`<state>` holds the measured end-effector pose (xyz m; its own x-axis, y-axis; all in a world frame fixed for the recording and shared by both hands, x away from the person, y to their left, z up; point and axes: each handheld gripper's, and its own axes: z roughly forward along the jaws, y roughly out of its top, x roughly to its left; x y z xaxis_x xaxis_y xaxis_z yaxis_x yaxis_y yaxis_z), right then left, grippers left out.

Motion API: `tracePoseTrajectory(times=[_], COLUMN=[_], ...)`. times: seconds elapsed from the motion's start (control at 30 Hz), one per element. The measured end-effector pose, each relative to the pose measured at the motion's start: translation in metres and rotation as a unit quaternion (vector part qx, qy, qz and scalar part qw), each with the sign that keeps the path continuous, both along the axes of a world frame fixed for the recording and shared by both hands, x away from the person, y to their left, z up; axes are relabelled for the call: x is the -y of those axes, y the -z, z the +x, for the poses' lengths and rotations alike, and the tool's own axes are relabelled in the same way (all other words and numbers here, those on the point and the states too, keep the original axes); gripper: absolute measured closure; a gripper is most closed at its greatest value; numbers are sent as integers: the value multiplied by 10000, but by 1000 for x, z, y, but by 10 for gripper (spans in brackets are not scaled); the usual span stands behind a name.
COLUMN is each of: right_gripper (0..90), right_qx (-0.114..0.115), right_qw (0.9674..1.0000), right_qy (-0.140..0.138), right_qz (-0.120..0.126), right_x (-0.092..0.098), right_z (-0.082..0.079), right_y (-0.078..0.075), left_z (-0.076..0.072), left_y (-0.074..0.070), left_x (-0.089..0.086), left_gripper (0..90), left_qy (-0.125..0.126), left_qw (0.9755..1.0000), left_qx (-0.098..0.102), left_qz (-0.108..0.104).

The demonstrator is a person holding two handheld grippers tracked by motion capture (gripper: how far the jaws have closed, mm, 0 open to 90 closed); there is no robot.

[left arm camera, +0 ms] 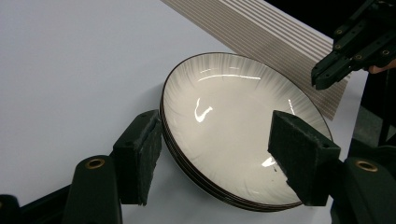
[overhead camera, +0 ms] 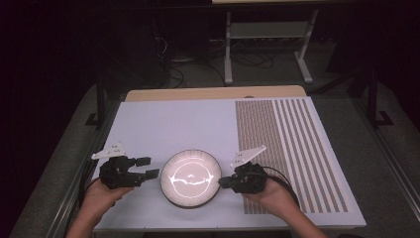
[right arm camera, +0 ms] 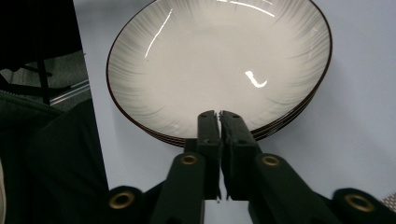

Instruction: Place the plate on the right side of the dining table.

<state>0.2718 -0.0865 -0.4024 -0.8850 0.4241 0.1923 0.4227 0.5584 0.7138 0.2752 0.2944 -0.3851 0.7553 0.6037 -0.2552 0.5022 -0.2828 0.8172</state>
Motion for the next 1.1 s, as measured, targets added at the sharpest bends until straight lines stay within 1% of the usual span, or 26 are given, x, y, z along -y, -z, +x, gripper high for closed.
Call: tracePoseTrajectory(times=[0.07,0.1,0.13,0.17,0.27,0.37,0.47,0.57,0.63,0.67,0.73,0.87,0.93,1.03,1.07,1.1], right_gripper=[894,894,894,895,895,895,896,896,896,896,896,897,897,897,897,897], right_qx=[-52,-52,-104,-221,-305,-316,-326,-347,-341,-283,-258,-284,-336,-356,-356,-294], right_qw=[9999,9999,9999,9996,9991,9989,9988,9984,9983,9982,9980,9973,9970,9970,9970,9970], right_qy=[31,31,42,54,73,41,51,73,92,93,114,153,177,184,184,164], right_qz=[-88,-88,-110,-195,-283,-351,-362,-432,-455,-529,-571,-659,-680,-669,-669,-698], right_x=[-5,-5,-6,-9,-12,-13,-14,-16,-17,-20,-23,-27,-29,-31,-31,-34], right_z=[-2,-2,-2,-2,-3,-3,-3,-4,-4,-7,-8,-7,-6,-4,-4,-4], right_y=[1,1,1,2,3,5,5,4,4,4,4,4,3,4,4,4], left_z=[0,0,0,0,0,0,1,1,1,1,1,1,1,2,2,2], left_y=[0,0,0,0,-1,0,0,-1,-1,-1,-1,-1,-1,-1,-1,-1], left_x=[0,0,-1,-1,-1,0,0,-1,-1,-1,-1,-1,-1,-1,-1,-2], left_gripper=[340,340,340,340,340,340,340,341,341,347,349,350,357,361,361,375], left_qy=[6,6,-6,-7,-1,-19,-24,-67,-73,-69,-89,-116,-127,-156,-178,-185], left_qw=[10000,10000,10000,10000,10000,9999,9999,9997,9997,9997,9996,9994,9993,9990,9989,9987], left_qx=[-28,-28,-34,-31,-23,-97,-139,-185,-197,-192,-237,-290,-336,-383,-409,-435], left_qz=[-26,-26,-42,-61,-63,-82,-81,-151,-150,-134,-135,-118,-131,-154,-170,-169])
